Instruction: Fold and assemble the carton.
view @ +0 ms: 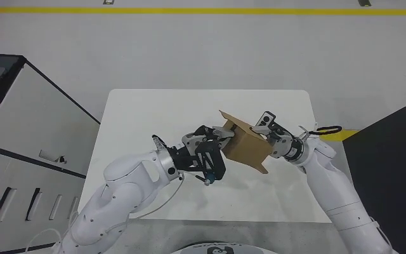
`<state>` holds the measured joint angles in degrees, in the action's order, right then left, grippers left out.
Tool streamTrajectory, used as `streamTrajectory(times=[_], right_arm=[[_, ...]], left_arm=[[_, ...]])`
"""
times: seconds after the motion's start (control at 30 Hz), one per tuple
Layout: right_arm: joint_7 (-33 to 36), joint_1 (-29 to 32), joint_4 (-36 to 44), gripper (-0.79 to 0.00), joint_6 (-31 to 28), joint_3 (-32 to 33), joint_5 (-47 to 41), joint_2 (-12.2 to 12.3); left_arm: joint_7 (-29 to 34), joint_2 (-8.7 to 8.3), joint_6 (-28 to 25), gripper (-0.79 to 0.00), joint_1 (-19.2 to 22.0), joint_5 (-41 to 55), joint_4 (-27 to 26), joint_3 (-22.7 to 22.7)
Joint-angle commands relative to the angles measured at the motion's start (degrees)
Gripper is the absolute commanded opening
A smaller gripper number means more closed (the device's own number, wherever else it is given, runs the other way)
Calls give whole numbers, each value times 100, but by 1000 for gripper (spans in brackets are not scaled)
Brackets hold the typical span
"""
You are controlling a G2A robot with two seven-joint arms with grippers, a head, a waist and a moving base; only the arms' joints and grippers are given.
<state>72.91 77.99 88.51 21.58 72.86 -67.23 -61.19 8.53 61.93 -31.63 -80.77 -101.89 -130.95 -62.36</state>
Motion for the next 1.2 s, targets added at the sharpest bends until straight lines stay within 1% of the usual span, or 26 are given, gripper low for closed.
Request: streamTrajectory(times=[0.0,0.23,0.53,0.8,1.0,1.17], right_arm=[[13,-15,2,-785,8,-20,5,-3],[20,-59,-27,-785,24,-67,17,-11],[-9,-95,-74,-785,27,-64,6,-14],[-14,-96,-105,-785,39,-70,-8,-16],[-112,-78,-144,-785,-123,90,59,4],[-192,-44,-27,-785,-359,357,501,67]], left_arm=[[-10,3,-31,-785,9,-9,5,31],[12,16,-82,-785,43,-35,34,140],[66,20,16,-785,52,59,64,4],[88,33,-50,-785,62,44,99,130],[183,27,114,-785,40,43,131,-74],[209,0,208,-785,-65,74,95,-413]])
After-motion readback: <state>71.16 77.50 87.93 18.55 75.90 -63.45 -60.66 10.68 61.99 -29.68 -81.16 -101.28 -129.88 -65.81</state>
